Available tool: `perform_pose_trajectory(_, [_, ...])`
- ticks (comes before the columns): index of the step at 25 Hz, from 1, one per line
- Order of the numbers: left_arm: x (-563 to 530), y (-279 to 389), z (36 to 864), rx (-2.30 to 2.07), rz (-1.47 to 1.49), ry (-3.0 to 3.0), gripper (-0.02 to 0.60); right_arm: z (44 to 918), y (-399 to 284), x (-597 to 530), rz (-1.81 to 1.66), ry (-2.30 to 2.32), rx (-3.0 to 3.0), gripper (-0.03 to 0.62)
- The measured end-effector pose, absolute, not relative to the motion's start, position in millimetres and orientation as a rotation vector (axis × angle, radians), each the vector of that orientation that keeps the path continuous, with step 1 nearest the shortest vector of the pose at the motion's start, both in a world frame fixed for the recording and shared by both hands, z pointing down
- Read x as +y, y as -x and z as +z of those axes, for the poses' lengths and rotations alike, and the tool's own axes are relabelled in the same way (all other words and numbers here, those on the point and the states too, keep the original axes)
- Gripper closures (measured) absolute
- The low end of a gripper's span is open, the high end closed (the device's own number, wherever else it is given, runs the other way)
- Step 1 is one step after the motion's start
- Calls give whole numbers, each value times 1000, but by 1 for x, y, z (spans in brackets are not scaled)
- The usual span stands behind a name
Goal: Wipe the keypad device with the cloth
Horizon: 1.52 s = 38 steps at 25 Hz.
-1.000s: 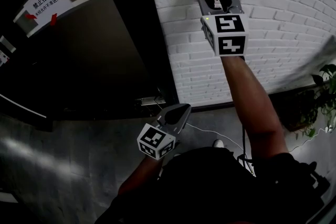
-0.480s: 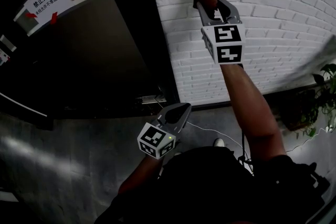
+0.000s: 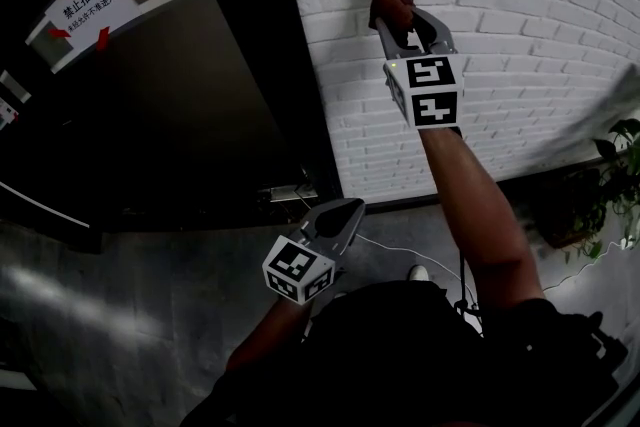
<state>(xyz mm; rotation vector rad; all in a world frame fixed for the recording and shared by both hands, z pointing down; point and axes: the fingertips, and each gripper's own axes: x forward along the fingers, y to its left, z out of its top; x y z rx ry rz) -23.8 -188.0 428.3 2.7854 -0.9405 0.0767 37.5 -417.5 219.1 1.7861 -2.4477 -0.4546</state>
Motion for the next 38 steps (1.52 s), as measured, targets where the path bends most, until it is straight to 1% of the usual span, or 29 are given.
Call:
perform_pose_trajectory(8, [-184,31,426,-921,74,-2796,565,228,-39,-418,-387,-1790,-2428,453])
perform_pose_trajectory(14, [-178,39,427,-890,68,-2802,565,247,-46,-420,-262,-1794,-2404,452])
perform_pose_trajectory(19, [-171,48,432,-849,67,-2800,565,264,-45,-400,-212,-1769,-2414,453])
perform_pose_trajectory(22, [-167,53,435,-824,73,-2806,566,278,-36,-372,-209,-1675,-2499,451])
perform_pose_trajectory(25, [-168,59,439,-822,70,-2805,565,310,-35,-332,-193,-1558,-2535,451])
perform_pose_trajectory(32, [-169,72,441,-917,56,-2780,565,394,-49,-229,103,-1407,-2650,451])
perform_pose_trajectory(36, [-164,72,434,-1025,25,-2759,565,414,-59,-179,210,-1358,-2704,451])
perform_pose_trajectory(38, [-159,67,432,-1070,22,-2740,565,415,-61,-158,202,-1314,-2734,451])
